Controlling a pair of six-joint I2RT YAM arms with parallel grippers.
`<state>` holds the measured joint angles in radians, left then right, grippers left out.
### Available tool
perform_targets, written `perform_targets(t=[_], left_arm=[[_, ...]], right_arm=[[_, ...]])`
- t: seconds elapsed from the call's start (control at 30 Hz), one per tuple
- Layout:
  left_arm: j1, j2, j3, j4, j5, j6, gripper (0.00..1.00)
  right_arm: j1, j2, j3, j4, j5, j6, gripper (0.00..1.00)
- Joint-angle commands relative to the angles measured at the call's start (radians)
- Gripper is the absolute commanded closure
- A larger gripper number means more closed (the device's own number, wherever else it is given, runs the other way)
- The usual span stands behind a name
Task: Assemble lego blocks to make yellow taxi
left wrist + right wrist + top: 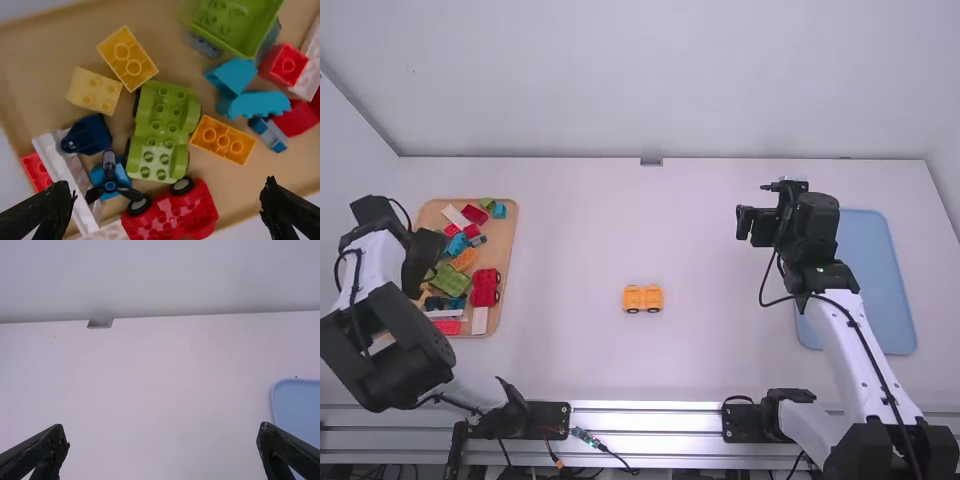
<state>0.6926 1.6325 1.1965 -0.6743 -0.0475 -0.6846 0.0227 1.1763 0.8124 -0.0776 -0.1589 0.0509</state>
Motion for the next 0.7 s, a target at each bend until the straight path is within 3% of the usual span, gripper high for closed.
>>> perform_targets(t=[0.0, 0.37, 0.67], left_arm=[[0.026, -0.026, -0.008, 0.007, 0.033, -0.112, 0.01], [0.1, 0.082, 0.018, 0.039, 0.032, -0.209, 0.01], [0.1, 0.263, 0.154, 0.003, 0.031, -0.209, 0.0]], right_arm=[[0.005, 0.006, 0.039, 0.002, -0.005, 0.005, 0.01], [0.005, 0.006, 0.039, -0.005, -0.005, 0.006, 0.01], [0.005, 0.006, 0.039, -0.01, -0.004, 0.005, 0.01]])
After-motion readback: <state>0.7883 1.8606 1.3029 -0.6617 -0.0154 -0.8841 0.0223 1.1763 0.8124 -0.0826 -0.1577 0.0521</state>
